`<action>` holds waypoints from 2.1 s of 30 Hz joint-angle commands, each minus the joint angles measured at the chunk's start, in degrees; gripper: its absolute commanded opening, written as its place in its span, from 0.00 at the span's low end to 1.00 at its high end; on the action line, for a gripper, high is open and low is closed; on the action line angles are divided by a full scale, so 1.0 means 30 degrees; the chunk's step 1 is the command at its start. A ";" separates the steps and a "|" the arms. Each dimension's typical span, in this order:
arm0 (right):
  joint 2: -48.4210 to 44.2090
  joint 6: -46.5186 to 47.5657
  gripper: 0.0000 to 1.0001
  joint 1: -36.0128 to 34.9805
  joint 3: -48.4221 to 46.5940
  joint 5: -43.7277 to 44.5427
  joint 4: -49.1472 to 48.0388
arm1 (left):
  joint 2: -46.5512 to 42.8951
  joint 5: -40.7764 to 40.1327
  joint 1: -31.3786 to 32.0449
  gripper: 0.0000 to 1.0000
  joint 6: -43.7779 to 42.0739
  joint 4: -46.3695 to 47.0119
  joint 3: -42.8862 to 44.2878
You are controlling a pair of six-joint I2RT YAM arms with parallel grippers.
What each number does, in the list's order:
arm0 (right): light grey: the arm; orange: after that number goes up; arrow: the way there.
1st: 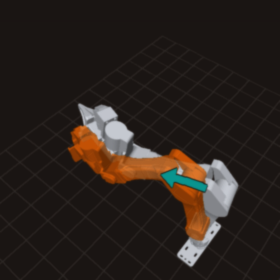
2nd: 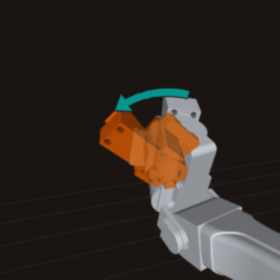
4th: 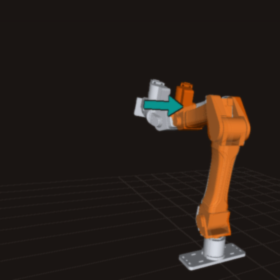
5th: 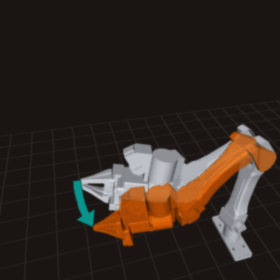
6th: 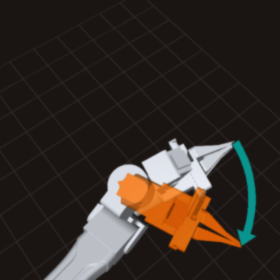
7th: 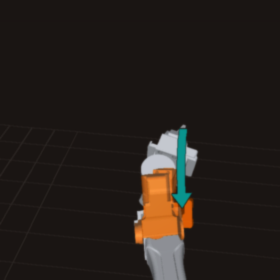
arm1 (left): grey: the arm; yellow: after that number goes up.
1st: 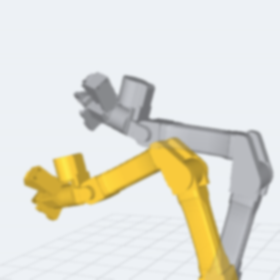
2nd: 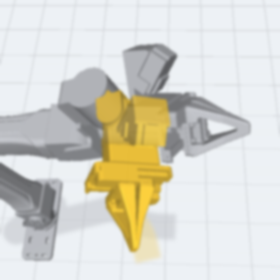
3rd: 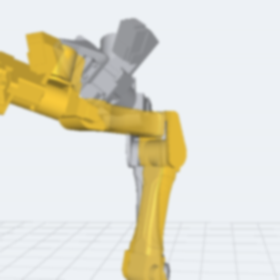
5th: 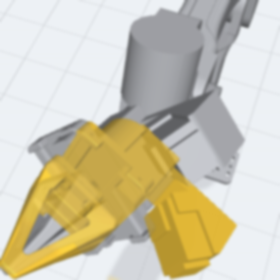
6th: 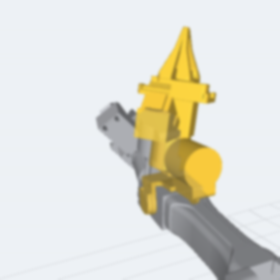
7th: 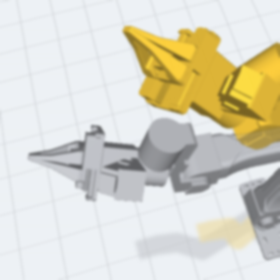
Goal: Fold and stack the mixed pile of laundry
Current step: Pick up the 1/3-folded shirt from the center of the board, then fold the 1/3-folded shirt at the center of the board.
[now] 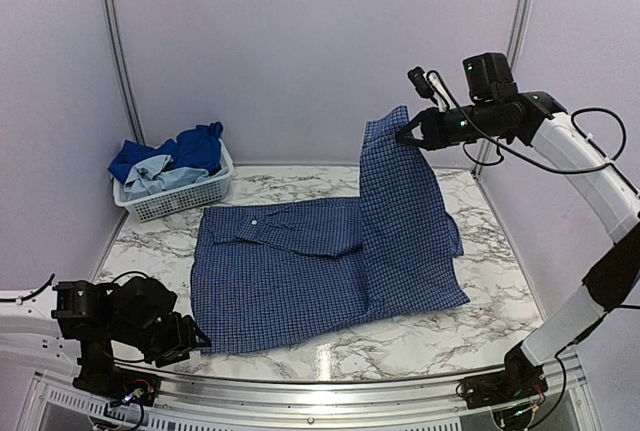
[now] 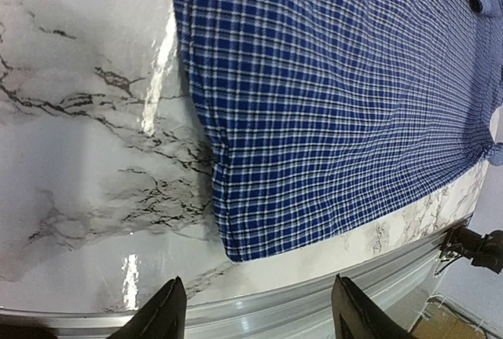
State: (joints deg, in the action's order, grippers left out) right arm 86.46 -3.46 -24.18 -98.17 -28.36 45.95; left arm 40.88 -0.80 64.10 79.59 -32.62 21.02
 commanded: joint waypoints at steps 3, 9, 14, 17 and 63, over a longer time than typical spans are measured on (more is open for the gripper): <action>-0.0049 -0.0255 0.00 0.0085 -0.0235 -0.0302 -0.0289 | 0.1266 0.1298 0.0131 0.64 0.2375 0.2379 -0.0776; -0.0093 -0.0232 0.00 0.0093 -0.0285 -0.0288 -0.0073 | 0.2886 0.0963 0.0117 0.51 0.2422 0.3384 -0.0714; -0.0195 -0.0224 0.00 0.0093 -0.0412 -0.0273 0.0055 | 0.2086 -0.0463 0.0109 0.27 0.2930 0.3416 -0.0751; -0.0141 -0.0206 0.00 0.0093 -0.0921 -0.0306 0.0119 | 0.1493 -0.1155 0.0081 0.13 0.2773 0.3394 -0.0459; 0.8082 -0.0156 0.00 0.2379 -0.8354 -0.2793 -0.5453 | 1.3302 0.0819 -1.2912 0.00 -0.8453 0.3407 0.9372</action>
State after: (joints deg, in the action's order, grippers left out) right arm 110.06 -3.18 -17.02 -121.36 -35.20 32.08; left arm 78.39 0.21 26.00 56.97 -24.12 46.92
